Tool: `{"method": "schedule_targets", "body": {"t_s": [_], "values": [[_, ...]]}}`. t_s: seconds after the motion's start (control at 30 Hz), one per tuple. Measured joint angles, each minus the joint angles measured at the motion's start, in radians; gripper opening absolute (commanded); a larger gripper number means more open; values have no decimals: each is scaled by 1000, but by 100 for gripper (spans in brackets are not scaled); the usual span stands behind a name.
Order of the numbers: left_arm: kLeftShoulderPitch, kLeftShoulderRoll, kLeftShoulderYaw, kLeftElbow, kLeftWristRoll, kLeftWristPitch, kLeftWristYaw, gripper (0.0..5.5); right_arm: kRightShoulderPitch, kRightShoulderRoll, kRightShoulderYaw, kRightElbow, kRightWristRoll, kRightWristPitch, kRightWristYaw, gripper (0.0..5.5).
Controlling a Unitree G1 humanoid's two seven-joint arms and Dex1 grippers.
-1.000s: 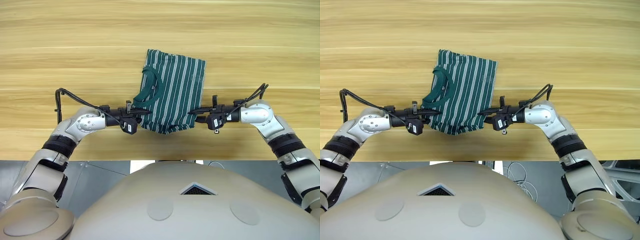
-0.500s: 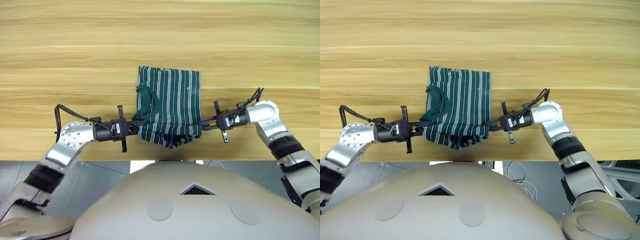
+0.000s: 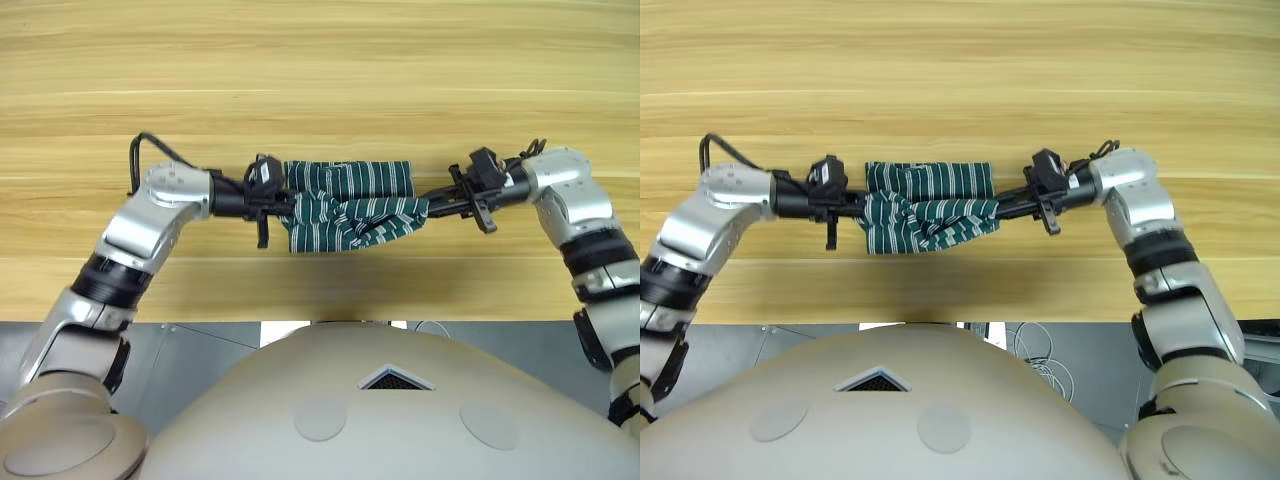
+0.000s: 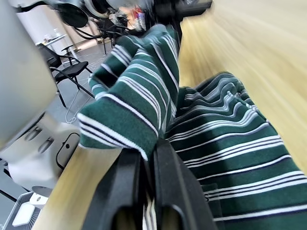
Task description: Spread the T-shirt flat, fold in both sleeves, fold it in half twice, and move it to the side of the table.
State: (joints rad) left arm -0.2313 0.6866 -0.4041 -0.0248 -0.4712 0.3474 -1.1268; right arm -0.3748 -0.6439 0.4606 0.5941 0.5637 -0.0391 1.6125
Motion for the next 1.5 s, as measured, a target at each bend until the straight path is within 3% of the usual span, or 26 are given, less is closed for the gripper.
{"method": "schedule_targets", "body": {"t_s": [0.2,0.43,0.57,0.6,1.0,1.13,1.37,1.5], "values": [[-83,-111,1,223,47,17,-52,0,-93,105,-20,332,-69,6,2,10],[-93,-155,33,387,130,-76,-65,0,-102,144,-123,421,-62,19,3,10],[-93,-163,95,456,130,-114,-73,86,-126,143,-167,454,-61,32,3,10],[-93,-162,106,465,130,-119,-72,102,-128,142,-174,459,-62,35,3,47],[-99,-217,191,563,167,-203,-72,298,-191,187,-349,589,-193,25,-54,253],[-72,-216,244,613,167,-225,-67,361,-210,202,-402,601,-239,-6,-174,259],[-32,-162,513,766,41,-175,-38,478,-210,223,-475,615,-301,-60,-460,259],[57,-159,607,808,25,-245,-25,534,-176,219,-499,607,-333,-119,-479,259]]}}
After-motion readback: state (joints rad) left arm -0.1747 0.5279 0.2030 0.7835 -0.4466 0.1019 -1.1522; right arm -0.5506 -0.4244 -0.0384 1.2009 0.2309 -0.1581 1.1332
